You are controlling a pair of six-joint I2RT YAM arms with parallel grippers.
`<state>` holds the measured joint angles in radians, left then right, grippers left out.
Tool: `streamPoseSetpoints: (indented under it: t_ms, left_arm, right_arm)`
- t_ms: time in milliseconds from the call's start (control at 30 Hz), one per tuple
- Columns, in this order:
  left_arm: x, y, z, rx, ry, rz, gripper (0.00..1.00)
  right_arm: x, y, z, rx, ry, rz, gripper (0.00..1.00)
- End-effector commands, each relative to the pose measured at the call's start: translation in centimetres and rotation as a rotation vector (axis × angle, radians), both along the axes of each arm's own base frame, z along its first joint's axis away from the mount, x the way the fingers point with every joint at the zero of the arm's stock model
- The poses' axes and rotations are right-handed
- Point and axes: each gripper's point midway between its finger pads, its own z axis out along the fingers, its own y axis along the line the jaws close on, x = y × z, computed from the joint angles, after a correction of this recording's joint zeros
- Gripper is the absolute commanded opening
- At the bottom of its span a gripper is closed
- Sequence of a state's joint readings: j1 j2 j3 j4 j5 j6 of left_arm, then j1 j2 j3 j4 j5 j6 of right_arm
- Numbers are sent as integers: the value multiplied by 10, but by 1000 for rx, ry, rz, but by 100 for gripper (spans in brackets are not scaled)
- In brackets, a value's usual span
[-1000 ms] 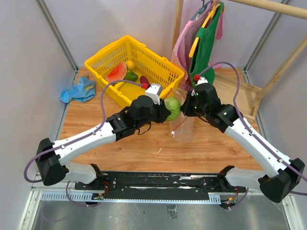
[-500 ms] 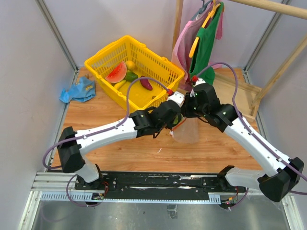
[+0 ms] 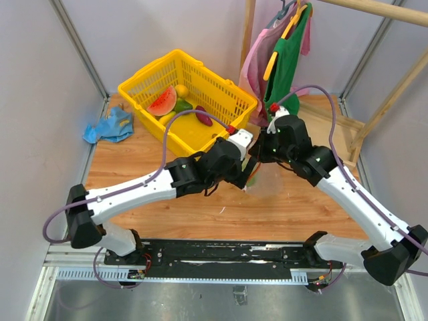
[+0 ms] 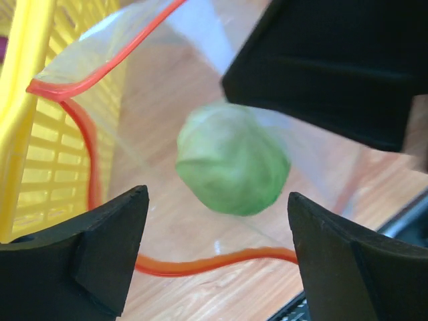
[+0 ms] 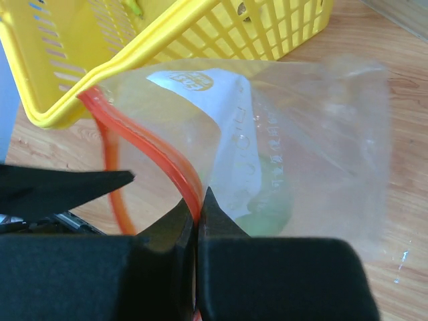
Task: Place the food in the zip-top bag and seal the zipper
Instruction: Place the fake vegetable in the zipper food storage bag.
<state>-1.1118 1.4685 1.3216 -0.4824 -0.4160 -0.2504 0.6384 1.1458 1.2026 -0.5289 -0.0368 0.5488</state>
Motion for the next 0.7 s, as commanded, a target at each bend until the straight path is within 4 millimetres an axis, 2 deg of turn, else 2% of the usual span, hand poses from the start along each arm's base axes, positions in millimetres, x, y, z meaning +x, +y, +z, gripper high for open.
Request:
streamPoseSetpoints:
  t_ms: [0, 100, 500, 667]
  left_arm:
    - [-15, -13, 64, -244, -69, -54, 90]
    - [-15, -2, 71, -279, -68, -4, 92]
    - [-7, 52, 71, -297, -6, 201, 91]
    - [-8, 64, 61, -288, 25, 233, 90]
  right_arm:
    - [10, 0, 8, 20, -32, -25, 1]
    - [10, -3, 8, 21, -29, -30, 1]
    - [8, -7, 4, 21, -20, -37, 1]
    - [7, -12, 4, 4, -26, -48, 1]
